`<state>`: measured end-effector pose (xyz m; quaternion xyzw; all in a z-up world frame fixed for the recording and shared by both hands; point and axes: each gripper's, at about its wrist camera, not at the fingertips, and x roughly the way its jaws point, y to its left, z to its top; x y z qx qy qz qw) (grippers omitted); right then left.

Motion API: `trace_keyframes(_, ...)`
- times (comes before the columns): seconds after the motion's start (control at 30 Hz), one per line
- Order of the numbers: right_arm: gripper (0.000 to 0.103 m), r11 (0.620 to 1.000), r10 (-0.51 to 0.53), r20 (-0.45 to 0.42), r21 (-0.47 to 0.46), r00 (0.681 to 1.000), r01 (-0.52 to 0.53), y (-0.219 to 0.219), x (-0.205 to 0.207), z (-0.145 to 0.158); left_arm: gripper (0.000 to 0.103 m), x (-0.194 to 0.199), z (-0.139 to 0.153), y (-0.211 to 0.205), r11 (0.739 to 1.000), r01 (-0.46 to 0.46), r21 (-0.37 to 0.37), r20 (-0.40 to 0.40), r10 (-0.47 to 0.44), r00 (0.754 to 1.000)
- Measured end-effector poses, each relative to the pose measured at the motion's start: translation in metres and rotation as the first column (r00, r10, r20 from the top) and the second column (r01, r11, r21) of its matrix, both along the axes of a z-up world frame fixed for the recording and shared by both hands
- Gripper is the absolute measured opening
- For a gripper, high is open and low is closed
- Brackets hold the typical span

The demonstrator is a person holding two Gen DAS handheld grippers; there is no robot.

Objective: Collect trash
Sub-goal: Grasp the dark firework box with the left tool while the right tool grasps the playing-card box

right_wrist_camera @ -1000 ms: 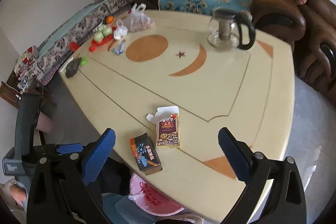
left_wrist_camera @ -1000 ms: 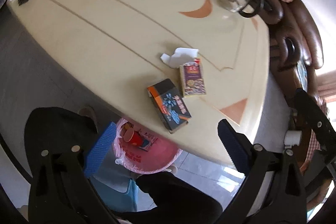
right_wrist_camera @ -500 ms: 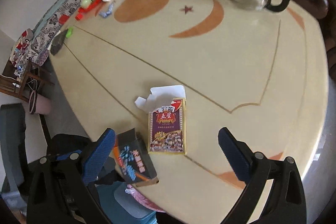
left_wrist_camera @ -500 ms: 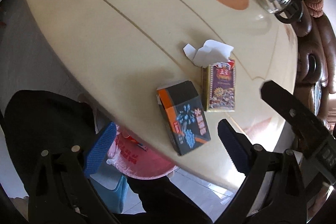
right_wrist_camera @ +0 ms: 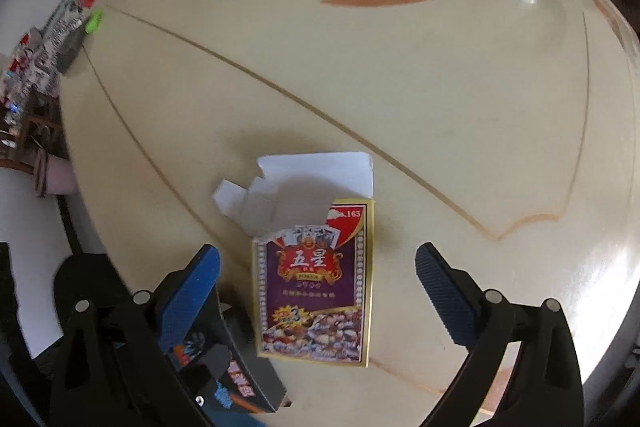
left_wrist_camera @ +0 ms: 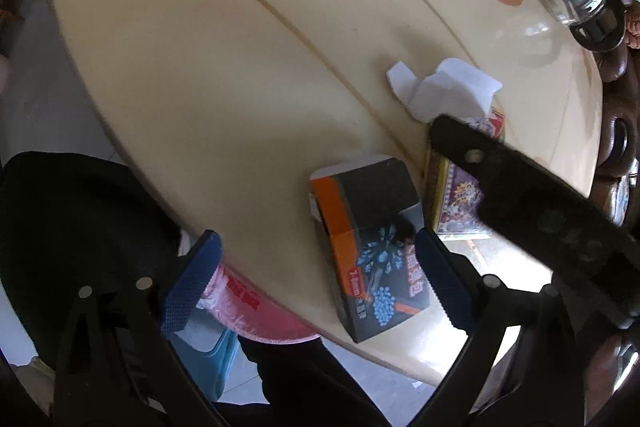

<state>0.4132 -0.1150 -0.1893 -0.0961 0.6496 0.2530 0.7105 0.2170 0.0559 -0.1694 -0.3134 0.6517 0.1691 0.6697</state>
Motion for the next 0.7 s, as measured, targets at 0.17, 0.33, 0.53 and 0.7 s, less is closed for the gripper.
trace_keyframes(0.17,0.096,0.999,0.026,0.035,-0.037,0.999,-0.025,0.006,-0.005,-0.004,0.096,0.005,-0.004,-0.004,1.000,-0.007,-0.020,-0.010,0.007,1.000)
trace_keyframes(0.33,0.096,0.999,0.027,0.046,-0.045,0.999,-0.025,0.009,-0.007,-0.005,0.097,0.006,-0.004,-0.008,1.000,-0.014,0.013,-0.018,0.014,1.000)
trace_keyframes(0.53,0.095,0.997,0.038,0.074,-0.076,0.997,-0.032,0.016,-0.016,-0.006,0.097,0.013,-0.005,-0.016,0.999,0.007,0.052,-0.039,-0.005,0.999)
trace_keyframes(0.7,0.077,0.992,0.040,0.131,-0.125,0.991,-0.024,0.025,-0.027,-0.004,0.097,0.013,-0.001,-0.020,0.998,0.031,0.060,-0.034,-0.029,0.999)
